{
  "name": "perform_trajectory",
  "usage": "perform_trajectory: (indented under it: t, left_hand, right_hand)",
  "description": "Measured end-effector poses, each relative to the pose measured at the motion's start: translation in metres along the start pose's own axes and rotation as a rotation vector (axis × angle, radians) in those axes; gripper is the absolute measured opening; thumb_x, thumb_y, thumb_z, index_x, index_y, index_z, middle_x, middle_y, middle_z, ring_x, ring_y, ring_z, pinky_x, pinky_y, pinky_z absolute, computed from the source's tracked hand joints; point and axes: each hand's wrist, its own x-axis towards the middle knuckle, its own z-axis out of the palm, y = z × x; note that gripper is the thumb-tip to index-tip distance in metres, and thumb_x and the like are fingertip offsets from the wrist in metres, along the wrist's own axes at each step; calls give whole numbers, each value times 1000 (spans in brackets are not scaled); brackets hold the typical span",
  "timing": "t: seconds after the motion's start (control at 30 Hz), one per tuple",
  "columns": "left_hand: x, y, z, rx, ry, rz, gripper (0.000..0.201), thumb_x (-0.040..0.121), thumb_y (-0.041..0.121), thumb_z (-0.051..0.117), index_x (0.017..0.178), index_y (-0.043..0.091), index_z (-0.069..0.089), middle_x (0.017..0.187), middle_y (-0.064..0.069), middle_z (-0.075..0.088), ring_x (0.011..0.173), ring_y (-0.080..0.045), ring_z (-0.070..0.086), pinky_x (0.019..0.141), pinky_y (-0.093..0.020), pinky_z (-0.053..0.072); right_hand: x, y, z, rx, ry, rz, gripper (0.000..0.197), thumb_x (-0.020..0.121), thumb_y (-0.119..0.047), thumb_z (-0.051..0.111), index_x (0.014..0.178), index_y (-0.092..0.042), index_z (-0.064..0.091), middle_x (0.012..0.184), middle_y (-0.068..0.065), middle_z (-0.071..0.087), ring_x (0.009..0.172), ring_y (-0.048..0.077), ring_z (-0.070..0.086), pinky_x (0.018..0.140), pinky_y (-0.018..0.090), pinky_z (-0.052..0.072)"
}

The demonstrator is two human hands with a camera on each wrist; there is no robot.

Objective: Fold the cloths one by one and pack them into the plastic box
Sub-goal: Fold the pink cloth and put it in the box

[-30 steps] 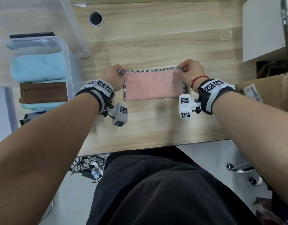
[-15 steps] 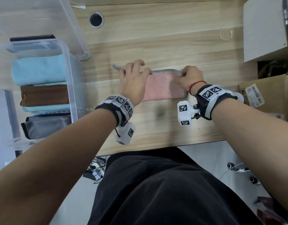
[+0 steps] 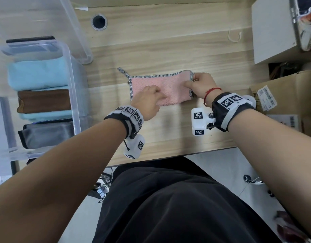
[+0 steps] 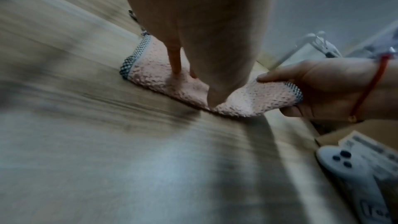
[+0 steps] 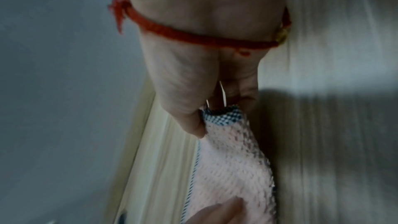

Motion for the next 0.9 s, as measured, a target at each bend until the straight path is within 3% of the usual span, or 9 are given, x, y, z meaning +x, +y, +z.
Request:
perform_trajectory:
  t: [0.07,0.2,0.3,0.4,0.57,0.67,0.73,0.83,0.9]
  left_hand:
    - [-4,-5,-7,-165,145,-90,36,87,13,53,121,23,63,122,-4,53,113,-23,49,97,-35,41]
    - [-19,-27,-16,-329,369,-403,26,89,10,48,101,19,69,103,-1,67,90,-19,61,83,-26,46]
    - [-29,-39,-12,-575,232,-525,32,90,8,48,118,16,62,108,2,67,85,-12,58,79,-19,44]
    - [-29,-51,-4,-932,143,-591,45,90,4,44,132,16,51,117,-7,63,90,-21,61,81,-34,48]
    - [-26,-54,-9,-1220,209,-665,31,89,15,45,118,18,57,92,-6,64,78,-18,58,80,-35,47]
    - [-25,-58,-6,-1202,193,-682,24,81,32,45,100,27,57,83,-5,60,83,-28,57,84,-40,46]
    - [-26,-59,-5,-1096,188,-660,25,79,41,54,100,29,57,84,-2,59,82,-29,59,84,-41,48]
    - [-29,-55,-7,-978,250,-627,50,78,14,74,122,12,50,89,0,58,72,-15,58,73,-29,51]
    - [-31,-56,-5,-871,300,-626,58,74,9,77,124,13,49,94,-4,60,74,-15,60,68,-21,51]
  right_hand:
    - [-5,-18,1,-11,-14,-70,11,76,-28,69,79,-18,64,71,-5,58,75,16,58,69,28,45]
    - [-17,-59,16,-41,-69,-174,12,79,-27,67,73,-20,58,67,-7,52,67,11,50,59,23,40]
    - [-22,-82,42,-99,-142,-215,19,80,-28,65,69,-21,52,67,-9,51,67,10,48,55,19,36]
    - [-25,-97,69,-168,-211,-249,20,80,-32,66,71,-19,54,74,-2,56,72,16,51,58,24,39]
    - [-33,-108,100,-191,-298,-235,18,85,-34,65,76,-19,61,75,1,66,68,17,63,59,20,49]
    - [-36,-106,106,-52,-384,-118,13,89,-27,61,78,-21,59,76,10,70,53,22,64,58,36,58]
    - [-35,-103,102,-70,-357,-156,11,88,-25,58,78,-22,61,75,10,72,51,20,64,57,37,60]
    - [-28,-94,84,-137,-240,-300,10,84,-21,55,81,-19,64,70,3,71,61,20,69,64,34,60]
    - [-22,-83,71,-214,-209,-358,8,82,-20,57,84,-20,65,72,-2,69,69,18,65,72,29,54]
